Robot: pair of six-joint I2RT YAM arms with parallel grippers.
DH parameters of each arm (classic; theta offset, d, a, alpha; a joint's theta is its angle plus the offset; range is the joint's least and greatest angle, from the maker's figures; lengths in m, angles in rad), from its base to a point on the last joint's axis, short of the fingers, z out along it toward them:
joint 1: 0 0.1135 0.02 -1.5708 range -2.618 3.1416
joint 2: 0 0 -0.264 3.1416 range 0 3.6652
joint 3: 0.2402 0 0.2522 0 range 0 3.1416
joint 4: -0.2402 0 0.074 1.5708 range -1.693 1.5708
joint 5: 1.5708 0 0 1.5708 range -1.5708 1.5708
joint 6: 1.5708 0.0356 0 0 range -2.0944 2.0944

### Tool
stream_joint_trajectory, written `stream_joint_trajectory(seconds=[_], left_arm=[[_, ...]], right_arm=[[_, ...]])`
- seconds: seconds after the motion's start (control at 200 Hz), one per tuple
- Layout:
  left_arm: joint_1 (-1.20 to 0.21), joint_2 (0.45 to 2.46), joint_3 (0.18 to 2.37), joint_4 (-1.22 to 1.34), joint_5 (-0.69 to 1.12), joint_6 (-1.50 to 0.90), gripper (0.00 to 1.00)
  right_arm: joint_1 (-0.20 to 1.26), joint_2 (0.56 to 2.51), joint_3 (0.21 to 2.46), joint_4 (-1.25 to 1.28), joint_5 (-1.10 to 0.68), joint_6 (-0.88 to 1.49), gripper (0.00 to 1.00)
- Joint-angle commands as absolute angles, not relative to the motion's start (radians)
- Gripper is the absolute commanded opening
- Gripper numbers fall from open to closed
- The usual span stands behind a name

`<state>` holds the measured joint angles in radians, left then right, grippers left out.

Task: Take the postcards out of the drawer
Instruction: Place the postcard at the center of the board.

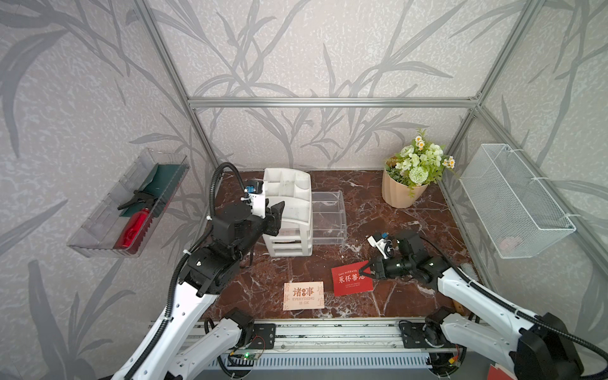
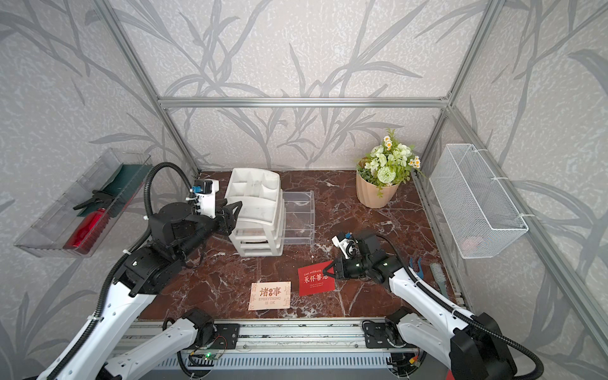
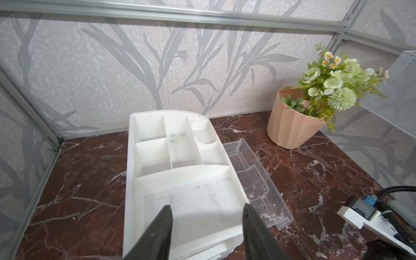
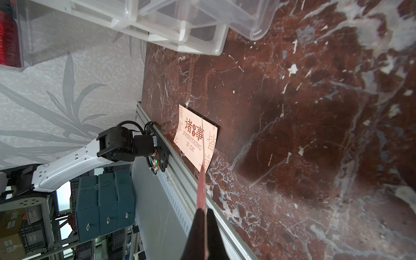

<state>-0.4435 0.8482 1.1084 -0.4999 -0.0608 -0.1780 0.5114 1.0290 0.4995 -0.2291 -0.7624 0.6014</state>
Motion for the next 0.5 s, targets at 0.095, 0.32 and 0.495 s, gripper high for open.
stream_joint_trajectory(seconds=[0.095, 0.32, 0.495], left_arm=[[-0.326, 0.873, 1.034, -0.467, 0.093, -0.252, 0.50], [-0.298, 0.904, 1.017, -0.448, 0.146, -0.261, 0.50], [-0.285, 0.912, 1.016, -0.451, 0.152, -0.255, 0.50]], right_arm=[[0.579, 1.077, 0.455, -0.122, -0.699, 0.632, 0.05], [0.633, 1.120, 0.396, -0.004, -0.638, 0.698, 0.06], [0.640, 1.126, 0.382, -0.008, -0.615, 0.700, 0.12]])
